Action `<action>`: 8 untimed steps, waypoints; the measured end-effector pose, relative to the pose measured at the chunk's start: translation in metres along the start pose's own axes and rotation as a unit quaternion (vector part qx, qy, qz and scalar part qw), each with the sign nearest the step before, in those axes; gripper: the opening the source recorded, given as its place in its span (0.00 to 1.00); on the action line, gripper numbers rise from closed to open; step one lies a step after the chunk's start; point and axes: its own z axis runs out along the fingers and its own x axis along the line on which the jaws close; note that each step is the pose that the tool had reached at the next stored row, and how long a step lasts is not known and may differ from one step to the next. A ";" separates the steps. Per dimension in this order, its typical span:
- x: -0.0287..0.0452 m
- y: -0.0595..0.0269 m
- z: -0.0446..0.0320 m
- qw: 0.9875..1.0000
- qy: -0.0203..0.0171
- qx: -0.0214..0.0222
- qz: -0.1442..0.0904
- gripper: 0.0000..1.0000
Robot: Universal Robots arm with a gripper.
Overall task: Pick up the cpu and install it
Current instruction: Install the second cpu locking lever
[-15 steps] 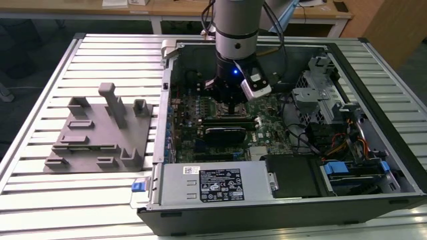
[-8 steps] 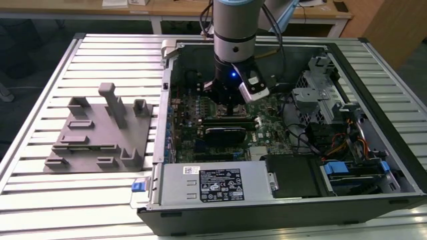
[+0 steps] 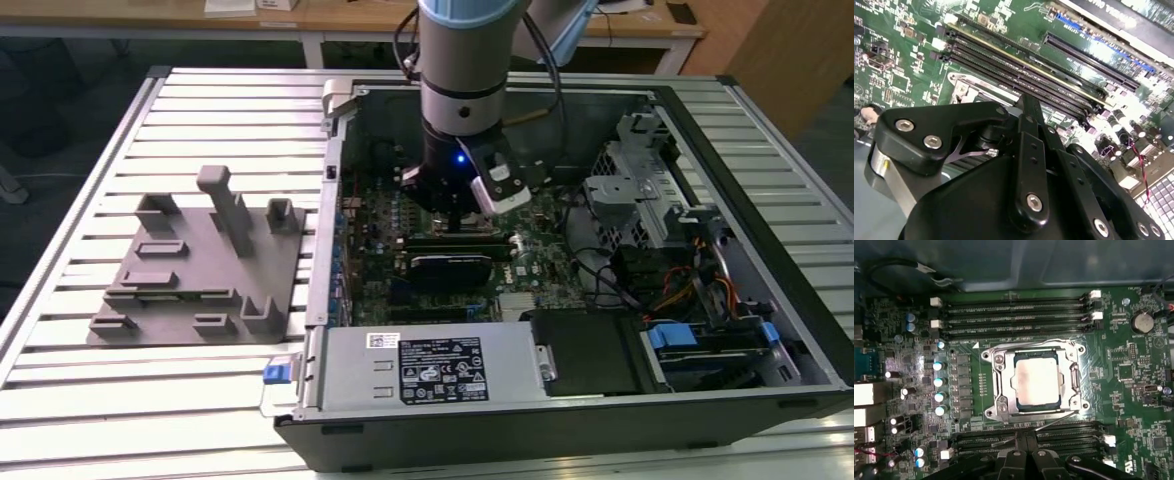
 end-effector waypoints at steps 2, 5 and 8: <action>0.0000 -0.0033 0.0003 1.000 0.001 -0.012 0.001 0.11; 0.0000 -0.0086 0.0008 1.000 0.003 -0.027 0.002 0.11; 0.0003 -0.0140 0.0015 0.999 0.004 -0.040 0.003 0.11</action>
